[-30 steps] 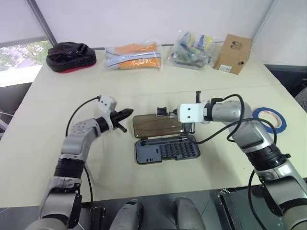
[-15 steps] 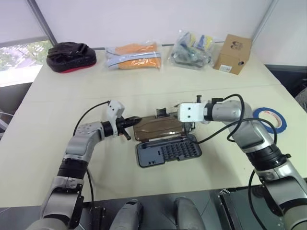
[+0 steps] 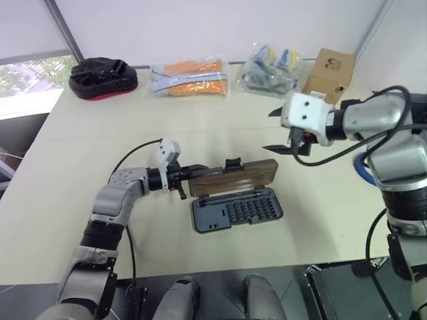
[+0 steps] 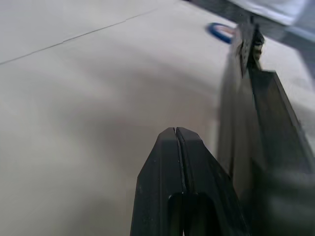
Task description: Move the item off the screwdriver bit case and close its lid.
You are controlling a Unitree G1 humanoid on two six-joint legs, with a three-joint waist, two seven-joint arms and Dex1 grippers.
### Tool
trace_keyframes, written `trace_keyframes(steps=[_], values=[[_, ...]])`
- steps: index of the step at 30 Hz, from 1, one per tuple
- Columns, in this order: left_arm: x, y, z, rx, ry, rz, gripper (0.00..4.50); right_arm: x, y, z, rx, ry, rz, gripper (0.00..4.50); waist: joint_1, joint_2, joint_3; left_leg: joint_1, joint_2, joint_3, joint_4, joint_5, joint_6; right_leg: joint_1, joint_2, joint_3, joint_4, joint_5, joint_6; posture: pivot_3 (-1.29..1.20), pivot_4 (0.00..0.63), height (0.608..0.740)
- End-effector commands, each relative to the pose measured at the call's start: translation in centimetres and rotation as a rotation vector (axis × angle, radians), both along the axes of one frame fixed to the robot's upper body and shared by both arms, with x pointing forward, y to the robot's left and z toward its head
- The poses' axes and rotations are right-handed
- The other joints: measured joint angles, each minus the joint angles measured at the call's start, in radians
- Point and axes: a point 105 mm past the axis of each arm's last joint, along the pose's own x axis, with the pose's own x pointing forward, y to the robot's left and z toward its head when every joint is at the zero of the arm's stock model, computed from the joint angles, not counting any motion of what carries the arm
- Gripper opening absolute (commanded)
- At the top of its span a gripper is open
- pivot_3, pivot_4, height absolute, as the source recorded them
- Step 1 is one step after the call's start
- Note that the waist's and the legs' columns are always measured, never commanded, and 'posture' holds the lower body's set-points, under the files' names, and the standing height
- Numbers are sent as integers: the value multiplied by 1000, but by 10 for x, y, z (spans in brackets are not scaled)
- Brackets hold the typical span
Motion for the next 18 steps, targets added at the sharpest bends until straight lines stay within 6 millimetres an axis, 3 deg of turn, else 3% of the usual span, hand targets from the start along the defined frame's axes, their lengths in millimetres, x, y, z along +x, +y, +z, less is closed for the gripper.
trace_keyframes(steps=[1, 5, 11, 15, 18], values=[[-19, -5, 10, 30, -22, -136, 0, -3, -8, 24, 37, -51, -32, 4049, 0, 0, 0, 0, 0, 0, 0, 0, 0, 0, 0, 0, 0, 0, 0, 0, 150, 740], [-43, -7, 2, 95, 17, -280, 0, 1, -19, 30, 73, -49, -78, 4049, -1, 0, 0, 0, 0, 0, 0, 0, 0, 0, 0, 0, 0, 0, 0, 0, 150, 740], [-61, -4, -23, 196, 73, -378, 0, -4, -11, 26, 151, 9, -64, 4049, 0, 0, 0, 0, 0, 0, 0, 0, 0, 0, 0, 0, 0, 0, 0, 0, 150, 740], [-59, -2, -35, 225, 73, -371, 0, -19, 3, 14, 239, 137, 3, 4049, 2, 0, 0, 0, 0, 0, 0, 0, 0, 0, 0, 0, 0, 0, 0, 0, 150, 740], [-53, -11, -22, 183, 58, -369, 0, -47, 15, -4, 273, 291, 129, 4049, 8, 0, 0, 0, 0, 0, 0, 0, 0, 1, -1, 0, 0, 0, 0, 0, 150, 740]])
